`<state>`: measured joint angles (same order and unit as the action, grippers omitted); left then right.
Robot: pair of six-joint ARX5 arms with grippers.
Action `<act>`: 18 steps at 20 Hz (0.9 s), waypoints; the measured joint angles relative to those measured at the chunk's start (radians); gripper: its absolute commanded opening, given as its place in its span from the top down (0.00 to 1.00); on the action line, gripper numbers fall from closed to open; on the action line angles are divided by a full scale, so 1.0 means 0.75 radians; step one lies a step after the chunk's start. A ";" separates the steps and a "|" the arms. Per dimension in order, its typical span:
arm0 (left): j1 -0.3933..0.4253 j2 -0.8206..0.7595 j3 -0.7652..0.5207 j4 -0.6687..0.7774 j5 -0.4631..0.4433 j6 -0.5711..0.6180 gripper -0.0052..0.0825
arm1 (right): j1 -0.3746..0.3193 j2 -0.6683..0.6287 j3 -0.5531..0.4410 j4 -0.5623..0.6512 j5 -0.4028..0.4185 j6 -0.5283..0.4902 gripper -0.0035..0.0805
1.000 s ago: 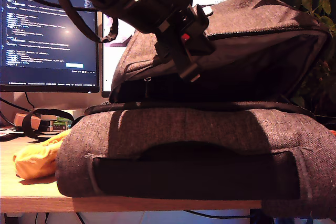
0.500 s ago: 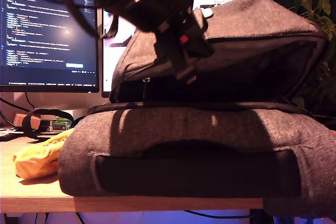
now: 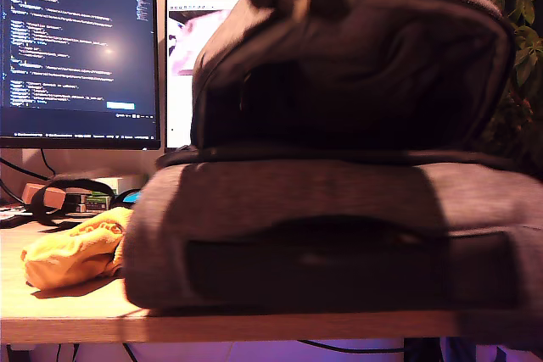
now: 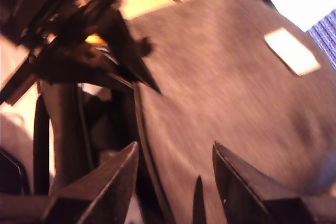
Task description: Pack the pair of socks inside the grey Google backpack
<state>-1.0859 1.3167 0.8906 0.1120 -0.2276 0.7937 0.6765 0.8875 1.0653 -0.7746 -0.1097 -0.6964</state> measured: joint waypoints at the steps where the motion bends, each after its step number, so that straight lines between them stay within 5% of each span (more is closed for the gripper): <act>1: 0.000 0.000 0.036 -0.048 0.014 -0.049 0.96 | 0.027 0.022 0.000 0.013 0.021 -0.045 0.47; 8: 0.003 0.000 0.136 -0.180 0.036 -0.073 0.96 | 0.209 0.182 0.004 0.092 0.378 -0.162 0.48; 10: 0.005 0.000 0.144 -0.201 0.039 -0.073 0.96 | 0.209 0.218 0.006 0.139 0.456 -0.163 0.60; 13: 0.012 0.000 0.146 -0.208 0.040 -0.073 0.96 | 0.207 0.244 0.009 0.144 0.474 -0.160 0.98; 18: 0.013 -0.020 0.150 -0.274 0.040 -0.075 0.95 | 0.207 0.256 0.009 0.146 0.455 -0.155 0.97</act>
<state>-1.0760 1.3018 1.0027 -0.0933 -0.1974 0.7376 0.8318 1.0798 1.0721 -0.6651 0.2314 -0.8127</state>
